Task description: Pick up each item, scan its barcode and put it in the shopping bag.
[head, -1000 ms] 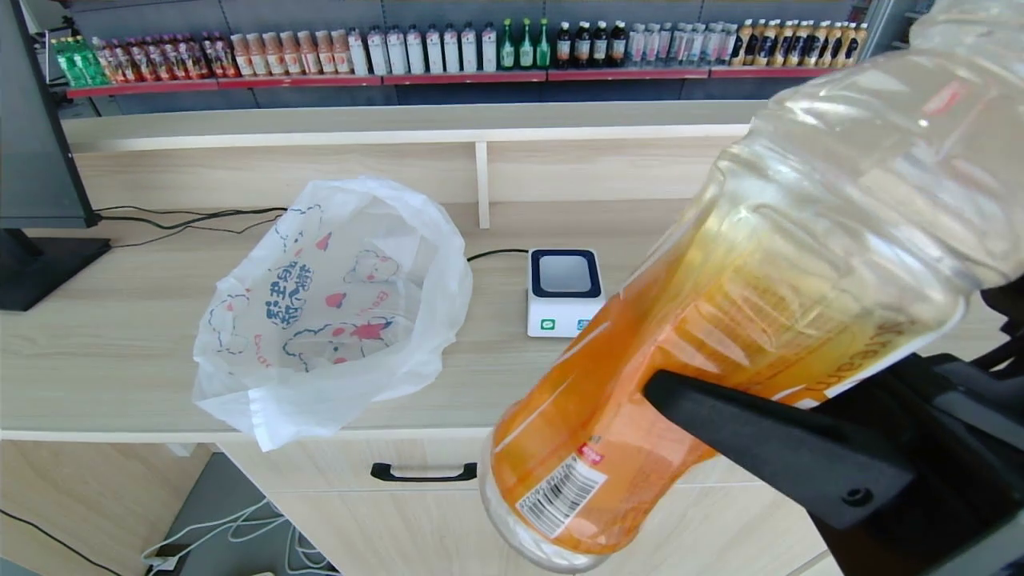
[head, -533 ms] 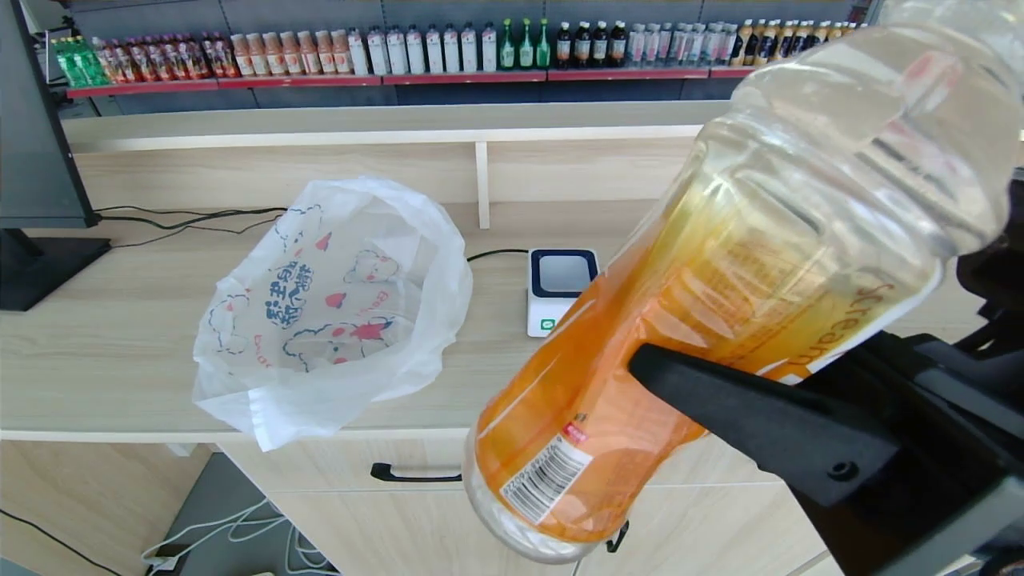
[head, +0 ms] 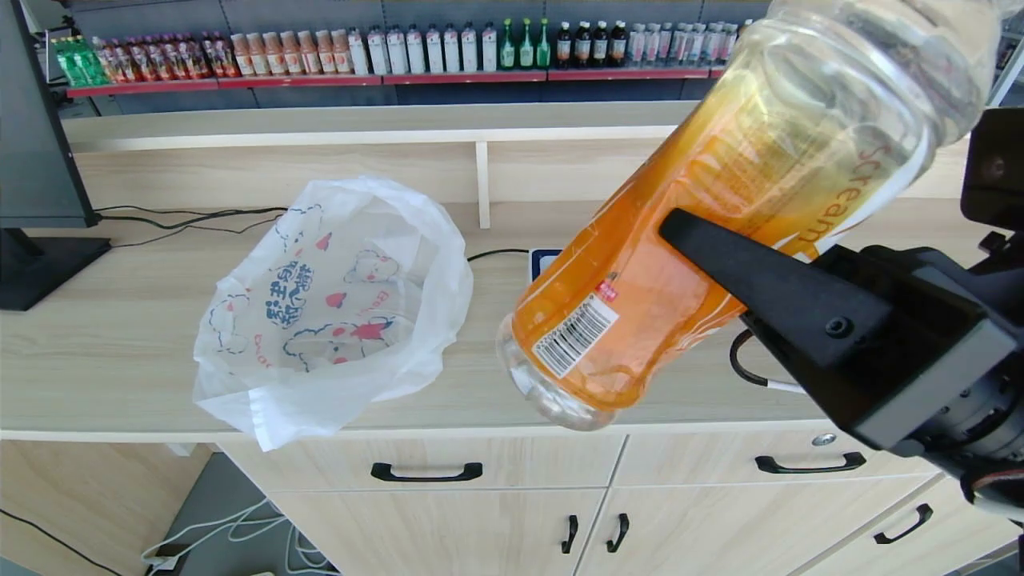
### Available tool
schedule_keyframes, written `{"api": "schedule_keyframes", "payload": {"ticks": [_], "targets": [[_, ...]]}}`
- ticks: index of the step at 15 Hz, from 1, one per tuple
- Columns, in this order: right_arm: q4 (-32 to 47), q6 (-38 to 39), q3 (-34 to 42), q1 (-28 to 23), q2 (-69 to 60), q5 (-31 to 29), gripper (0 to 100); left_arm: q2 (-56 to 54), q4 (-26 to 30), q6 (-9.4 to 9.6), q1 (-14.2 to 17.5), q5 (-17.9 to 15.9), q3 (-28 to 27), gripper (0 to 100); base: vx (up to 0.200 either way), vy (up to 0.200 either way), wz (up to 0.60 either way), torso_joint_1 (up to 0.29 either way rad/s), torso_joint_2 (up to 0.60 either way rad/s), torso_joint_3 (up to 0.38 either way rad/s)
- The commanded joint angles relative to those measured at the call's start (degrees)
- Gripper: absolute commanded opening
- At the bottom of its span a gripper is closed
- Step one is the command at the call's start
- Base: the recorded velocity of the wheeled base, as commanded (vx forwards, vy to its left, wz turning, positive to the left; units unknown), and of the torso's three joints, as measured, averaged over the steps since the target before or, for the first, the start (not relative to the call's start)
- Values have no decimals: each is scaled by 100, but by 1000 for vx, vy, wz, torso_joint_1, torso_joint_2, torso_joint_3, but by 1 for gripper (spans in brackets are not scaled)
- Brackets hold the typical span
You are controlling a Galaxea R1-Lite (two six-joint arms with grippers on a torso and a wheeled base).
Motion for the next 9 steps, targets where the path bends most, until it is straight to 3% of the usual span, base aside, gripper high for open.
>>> {"api": "schedule_keyframes", "payload": {"ticks": [1,9], "targets": [[-6,1,-6,-17,0,-3,0,0,0,-1,-2,0,0,100,0,0,0,0,0,0],[-6,-7,99,-17,-193,-3,0,0,0,-1,-2,0,0,100,0,0,0,0,0,0]]}}
